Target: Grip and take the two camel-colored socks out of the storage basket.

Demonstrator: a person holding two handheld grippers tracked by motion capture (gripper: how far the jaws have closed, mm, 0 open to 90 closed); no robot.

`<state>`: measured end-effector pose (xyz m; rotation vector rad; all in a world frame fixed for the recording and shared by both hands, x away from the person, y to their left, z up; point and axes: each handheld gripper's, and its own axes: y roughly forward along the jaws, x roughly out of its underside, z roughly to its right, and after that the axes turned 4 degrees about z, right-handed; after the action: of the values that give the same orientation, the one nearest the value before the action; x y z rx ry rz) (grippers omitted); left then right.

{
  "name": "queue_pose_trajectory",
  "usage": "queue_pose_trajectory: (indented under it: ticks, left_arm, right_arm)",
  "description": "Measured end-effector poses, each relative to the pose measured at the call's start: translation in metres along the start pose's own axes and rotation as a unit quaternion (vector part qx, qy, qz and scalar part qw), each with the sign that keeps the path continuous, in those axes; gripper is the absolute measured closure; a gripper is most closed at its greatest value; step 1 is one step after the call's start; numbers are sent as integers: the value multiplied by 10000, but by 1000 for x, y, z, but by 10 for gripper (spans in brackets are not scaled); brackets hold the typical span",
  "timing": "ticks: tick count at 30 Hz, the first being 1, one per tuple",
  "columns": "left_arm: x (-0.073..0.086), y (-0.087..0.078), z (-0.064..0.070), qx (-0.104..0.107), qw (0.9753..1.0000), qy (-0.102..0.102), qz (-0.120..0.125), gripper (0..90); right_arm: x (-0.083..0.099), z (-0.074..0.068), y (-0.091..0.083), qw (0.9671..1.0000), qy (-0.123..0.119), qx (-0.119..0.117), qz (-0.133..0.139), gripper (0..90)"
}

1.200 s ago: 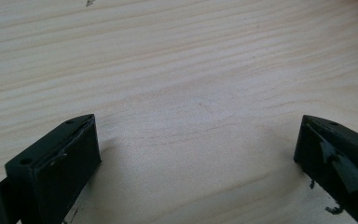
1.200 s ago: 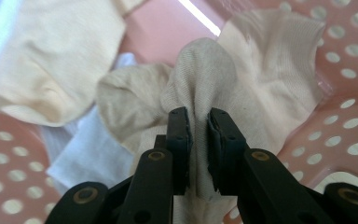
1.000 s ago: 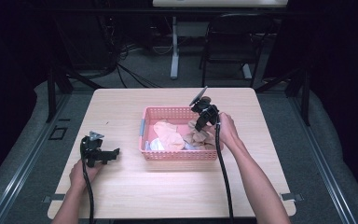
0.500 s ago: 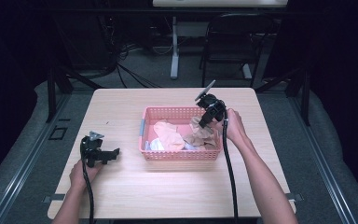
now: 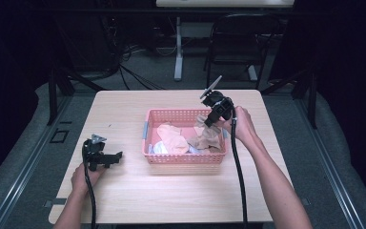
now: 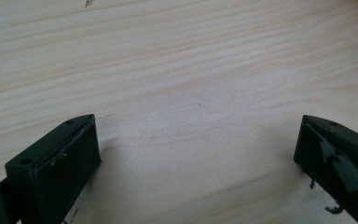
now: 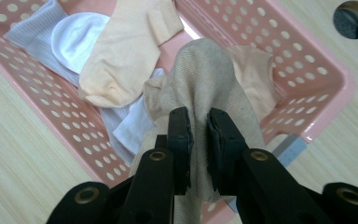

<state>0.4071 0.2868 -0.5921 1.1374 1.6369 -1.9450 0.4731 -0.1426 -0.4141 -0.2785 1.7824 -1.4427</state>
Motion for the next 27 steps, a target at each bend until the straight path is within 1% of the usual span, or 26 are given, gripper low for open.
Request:
queue_pose_trajectory:
  ticks: [2,3,5,8,10,11,14,15,16,17,22,23,27]
  left_arm:
    - [0,0,0,0,10000,0,-2,0]
    - [0,0,0,0,10000,-2,0,0]
    - [0,0,0,1,10000,-1,-1,0]
    - [0,0,0,3,10000,0,0,0]
    - [0,0,0,3,10000,3,-4,0]
    - [0,0,0,4,10000,2,-1,0]
    - [0,0,0,4,10000,0,-1,0]
    - [0,0,0,4,10000,1,-2,0]
    - [0,0,0,3,10000,0,0,0]
    - [0,0,0,2,10000,1,-1,0]
    - [0,0,0,3,10000,1,0,0]
    - [0,0,0,4,10000,0,0,0]
    - [0,0,0,4,10000,2,-1,0]
  right_arm:
    - [-1,1,-3,10000,-38,12,-46,798]
    - [-1,0,-4,10000,9,13,23,798]
    - [-2,0,-10,10000,1,15,94,798]
    - [-2,-1,-14,9999,2,22,135,798]
    - [-2,-2,-18,9999,-38,44,133,798]
    - [-1,-2,-21,9998,-32,31,181,798]
    - [-1,-3,-25,9998,-57,42,181,798]
    - [1,-3,-29,9997,-43,33,247,798]
    - [1,-3,-29,9997,-43,33,247,798]
    - [3,-1,-34,9997,-58,46,251,798]
    - [8,4,-42,9996,-17,121,270,798]
    - [11,9,-46,9995,12,153,268,798]
    - [17,14,-50,9994,91,187,292,798]
